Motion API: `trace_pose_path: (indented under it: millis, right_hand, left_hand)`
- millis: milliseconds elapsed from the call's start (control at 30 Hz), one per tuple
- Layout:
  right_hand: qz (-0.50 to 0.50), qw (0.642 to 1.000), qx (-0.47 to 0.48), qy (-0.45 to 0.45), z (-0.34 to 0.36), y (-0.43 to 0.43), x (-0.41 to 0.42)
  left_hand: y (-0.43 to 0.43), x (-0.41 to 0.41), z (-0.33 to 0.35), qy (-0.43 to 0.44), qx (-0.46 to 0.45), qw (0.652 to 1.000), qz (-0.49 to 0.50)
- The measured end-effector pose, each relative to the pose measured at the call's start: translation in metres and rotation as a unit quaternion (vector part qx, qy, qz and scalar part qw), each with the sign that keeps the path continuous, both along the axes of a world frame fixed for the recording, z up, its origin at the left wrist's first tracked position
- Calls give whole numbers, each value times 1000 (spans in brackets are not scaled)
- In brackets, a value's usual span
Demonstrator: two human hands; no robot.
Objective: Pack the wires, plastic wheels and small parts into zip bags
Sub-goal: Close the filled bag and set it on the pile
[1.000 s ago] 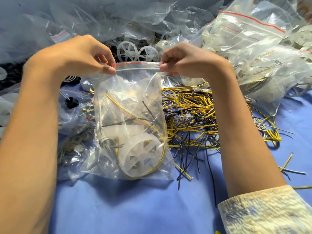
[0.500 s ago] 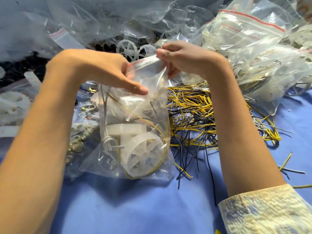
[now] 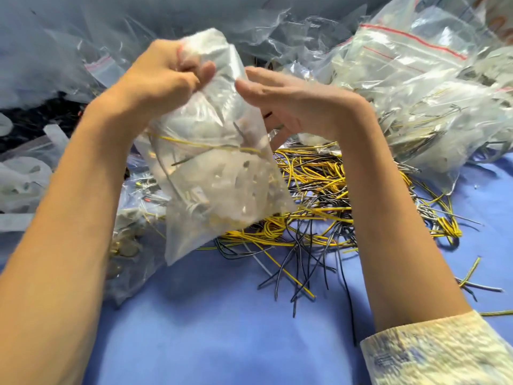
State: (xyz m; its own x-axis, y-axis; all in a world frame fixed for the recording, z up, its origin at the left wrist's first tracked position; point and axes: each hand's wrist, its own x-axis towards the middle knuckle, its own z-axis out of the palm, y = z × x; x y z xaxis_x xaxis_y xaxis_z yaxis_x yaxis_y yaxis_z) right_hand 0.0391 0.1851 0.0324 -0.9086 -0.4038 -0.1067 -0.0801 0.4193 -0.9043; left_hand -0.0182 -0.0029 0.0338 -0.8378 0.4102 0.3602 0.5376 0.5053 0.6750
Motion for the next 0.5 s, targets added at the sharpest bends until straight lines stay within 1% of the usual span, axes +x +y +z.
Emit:
trace_pose_path:
  millis: [67, 133, 200, 233, 333, 367, 433, 500]
  right_hand:
    - [-14, 997, 65, 37, 0, -1, 0]
    - [-30, 990, 110, 83, 0, -4, 0]
    - [-38, 987, 109, 116, 1, -7, 0]
    - [-46, 985, 103, 132, 0, -8, -1]
    - [-65, 980, 75, 170, 0, -11, -3]
    - [-85, 976, 73, 187, 1, -12, -4]
    - [-166, 956, 68, 232, 6, -10, -7]
    - [-280, 915, 58, 285, 8, -5, -12]
  left_hand:
    - [-1, -4, 1, 15, 31, 998, 52]
    - [-2, -6, 0, 4, 60, 996, 67]
    - [-2, -3, 1, -25, 103, 993, 51]
    - [-2, -1, 2, -28, 109, 992, 49]
    - [-4, -3, 2, -29, 82, 994, 59]
    - [-6, -5, 1, -32, 80, 994, 65]
    - [-9, -12, -3, -29, 80, 993, 82]
    - [-18, -24, -9, -38, 47, 992, 108]
